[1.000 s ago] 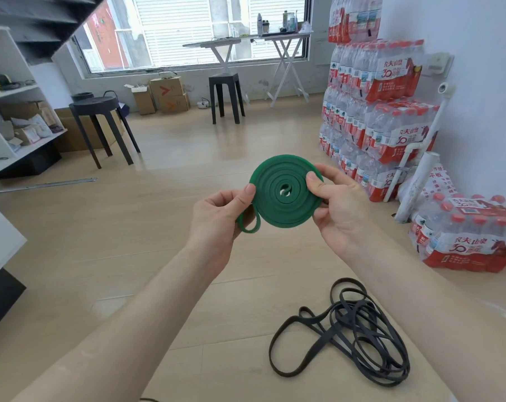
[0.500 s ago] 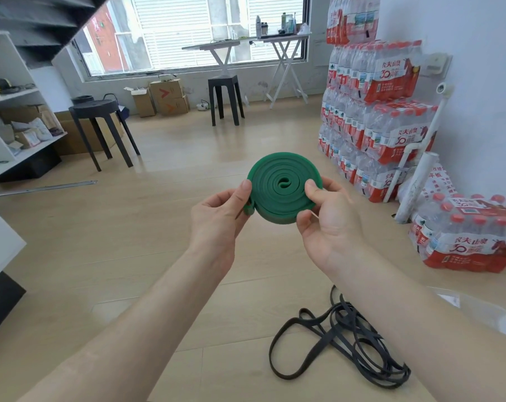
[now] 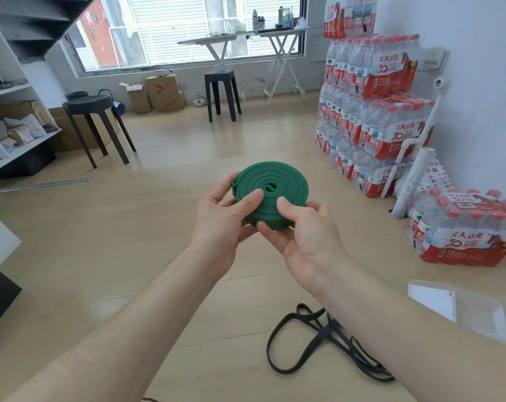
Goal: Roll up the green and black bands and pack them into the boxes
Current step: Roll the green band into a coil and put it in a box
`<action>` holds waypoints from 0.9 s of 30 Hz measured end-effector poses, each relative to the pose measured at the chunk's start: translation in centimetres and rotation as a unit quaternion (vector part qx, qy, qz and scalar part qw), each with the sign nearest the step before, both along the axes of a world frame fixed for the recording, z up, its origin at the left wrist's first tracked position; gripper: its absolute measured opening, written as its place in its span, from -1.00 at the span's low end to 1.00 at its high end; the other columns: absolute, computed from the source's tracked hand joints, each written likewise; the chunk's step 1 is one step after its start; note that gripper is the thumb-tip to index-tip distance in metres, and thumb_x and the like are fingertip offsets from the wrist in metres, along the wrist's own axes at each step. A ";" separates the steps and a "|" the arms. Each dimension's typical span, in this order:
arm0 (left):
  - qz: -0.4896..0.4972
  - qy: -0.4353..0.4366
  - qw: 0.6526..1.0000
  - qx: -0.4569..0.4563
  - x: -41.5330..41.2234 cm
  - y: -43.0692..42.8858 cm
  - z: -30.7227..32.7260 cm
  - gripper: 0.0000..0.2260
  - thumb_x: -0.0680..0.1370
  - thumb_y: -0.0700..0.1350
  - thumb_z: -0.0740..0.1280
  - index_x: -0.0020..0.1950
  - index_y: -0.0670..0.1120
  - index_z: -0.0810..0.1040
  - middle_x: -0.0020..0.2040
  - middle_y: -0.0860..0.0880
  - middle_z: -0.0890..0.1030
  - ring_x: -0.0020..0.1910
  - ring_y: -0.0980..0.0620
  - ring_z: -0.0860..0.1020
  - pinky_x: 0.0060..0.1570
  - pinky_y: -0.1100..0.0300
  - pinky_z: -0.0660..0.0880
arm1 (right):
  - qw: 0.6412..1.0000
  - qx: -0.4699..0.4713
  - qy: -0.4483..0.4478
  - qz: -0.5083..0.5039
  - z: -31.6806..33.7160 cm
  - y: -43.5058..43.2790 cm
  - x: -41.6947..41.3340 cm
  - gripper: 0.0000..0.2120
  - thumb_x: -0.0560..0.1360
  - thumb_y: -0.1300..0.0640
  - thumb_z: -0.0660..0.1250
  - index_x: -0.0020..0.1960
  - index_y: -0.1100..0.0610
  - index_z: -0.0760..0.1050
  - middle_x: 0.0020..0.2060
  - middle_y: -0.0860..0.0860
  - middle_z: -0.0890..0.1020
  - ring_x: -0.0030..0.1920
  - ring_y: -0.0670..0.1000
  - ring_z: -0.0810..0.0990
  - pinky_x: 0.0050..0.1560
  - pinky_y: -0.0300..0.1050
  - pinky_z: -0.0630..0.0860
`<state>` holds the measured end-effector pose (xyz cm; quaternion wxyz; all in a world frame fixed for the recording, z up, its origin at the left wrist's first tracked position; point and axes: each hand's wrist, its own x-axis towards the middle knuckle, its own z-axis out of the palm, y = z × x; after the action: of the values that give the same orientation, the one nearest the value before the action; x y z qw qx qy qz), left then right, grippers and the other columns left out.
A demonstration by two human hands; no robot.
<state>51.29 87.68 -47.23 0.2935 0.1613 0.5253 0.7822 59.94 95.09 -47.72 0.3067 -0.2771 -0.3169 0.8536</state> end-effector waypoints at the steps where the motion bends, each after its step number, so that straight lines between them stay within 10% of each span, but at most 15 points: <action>1: 0.003 0.010 1.000 -0.012 -0.4 -0.2 0.2 -0.57 0.45 -0.30 0.42 0.29 -0.06 0.49 0.04 -0.15 0.68 -0.03 -0.14 0.67 -0.12 0.00 0.63 | 0.998 0.040 -0.033 0.028 0.0 0.3 0.2 -0.67 0.50 0.29 0.37 0.17 0.19 0.30 0.11 0.20 0.57 0.02 0.18 0.66 -0.30 -0.04 0.62; 6: -0.031 0.156 0.985 -0.068 -2.9 -2.6 2.5 -0.60 0.44 -0.36 0.40 0.24 -0.07 0.53 0.01 -0.10 0.69 -0.05 -0.10 0.67 -0.13 -0.02 0.64 | 0.863 0.407 -0.264 0.142 1.3 3.7 1.5 -0.64 0.45 -0.10 0.42 -0.03 0.21 0.54 -0.14 0.05 0.64 -0.13 -0.04 0.60 -0.15 -0.13 0.55; 14: -0.218 0.301 0.917 -0.146 -2.1 -4.5 3.3 -0.60 0.40 -0.40 0.43 0.14 -0.03 0.59 0.00 -0.05 0.70 -0.05 -0.13 0.67 -0.16 0.09 0.62 | 0.696 0.620 -0.228 0.279 6.4 4.0 3.5 -0.84 0.45 0.04 0.45 -0.03 -0.11 0.50 0.02 -0.01 0.66 -0.03 -0.02 0.66 -0.13 -0.12 0.56; 27: -0.268 0.379 0.883 -0.074 5.7 -4.7 10.3 -0.58 0.30 -0.30 0.43 0.13 -0.03 0.60 0.01 -0.09 0.69 -0.04 -0.16 0.67 -0.10 0.00 0.62 | 0.782 0.594 -0.135 0.132 10.1 1.1 13.7 -0.82 0.49 0.11 0.42 -0.01 0.05 0.43 -0.28 0.10 0.68 -0.38 -0.06 0.62 -0.42 -0.25 0.46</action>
<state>56.97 82.99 -36.90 0.2816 0.5582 0.5893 0.5116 73.62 96.23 -37.59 0.2487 -0.1072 -0.8330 0.4824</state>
